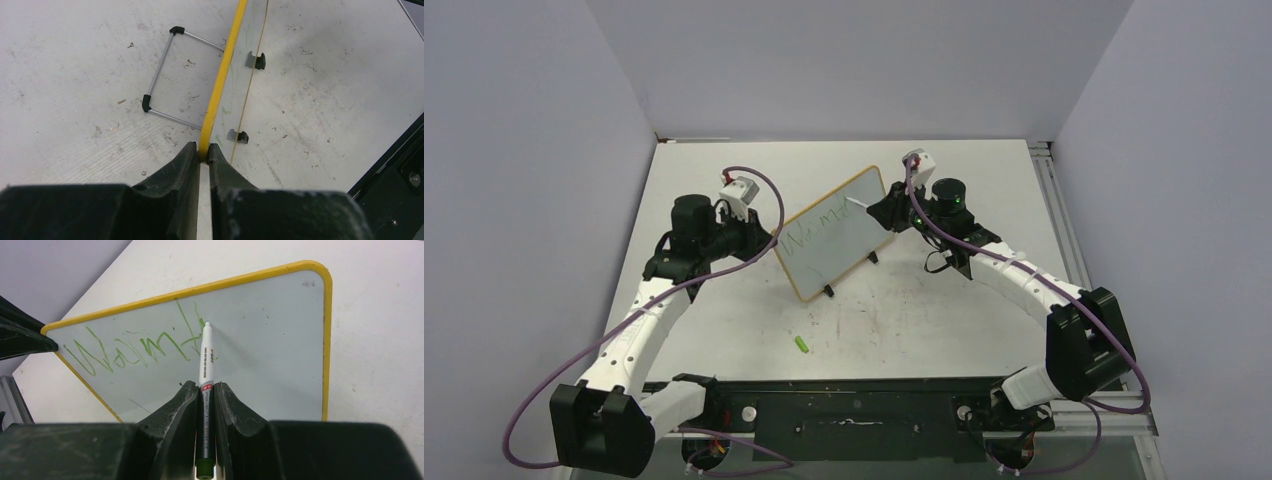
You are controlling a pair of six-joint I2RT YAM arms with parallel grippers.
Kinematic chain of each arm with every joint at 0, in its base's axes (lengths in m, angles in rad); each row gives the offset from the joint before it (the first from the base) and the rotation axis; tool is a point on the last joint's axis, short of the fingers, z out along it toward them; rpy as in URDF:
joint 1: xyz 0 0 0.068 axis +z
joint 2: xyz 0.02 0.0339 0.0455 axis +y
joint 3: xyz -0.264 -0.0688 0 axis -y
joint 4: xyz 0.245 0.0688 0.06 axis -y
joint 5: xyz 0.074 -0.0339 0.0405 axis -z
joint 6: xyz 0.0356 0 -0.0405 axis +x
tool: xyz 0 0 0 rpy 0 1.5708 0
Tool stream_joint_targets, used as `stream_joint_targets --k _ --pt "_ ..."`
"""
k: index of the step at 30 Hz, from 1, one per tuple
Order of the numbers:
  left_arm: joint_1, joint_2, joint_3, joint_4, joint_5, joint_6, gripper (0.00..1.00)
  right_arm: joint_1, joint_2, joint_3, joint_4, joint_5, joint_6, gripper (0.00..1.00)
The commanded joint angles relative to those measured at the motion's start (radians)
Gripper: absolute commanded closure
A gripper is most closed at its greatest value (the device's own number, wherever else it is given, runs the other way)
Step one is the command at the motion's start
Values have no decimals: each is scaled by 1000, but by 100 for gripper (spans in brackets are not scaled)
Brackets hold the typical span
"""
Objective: Write a sentence on the whiteboard
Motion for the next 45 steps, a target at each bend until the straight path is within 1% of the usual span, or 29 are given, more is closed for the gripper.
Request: stream_joint_targets --k 1,31,45 --pt "-14 -1 33 -29 -21 40 100 4 -7 0 78 45 0 95" --pt "-15 1 38 -48 -24 55 100 12 -1 -83 -5 72 -31 95" --pt "-13 9 44 -73 -17 69 100 12 -60 -61 3 65 -26 95"
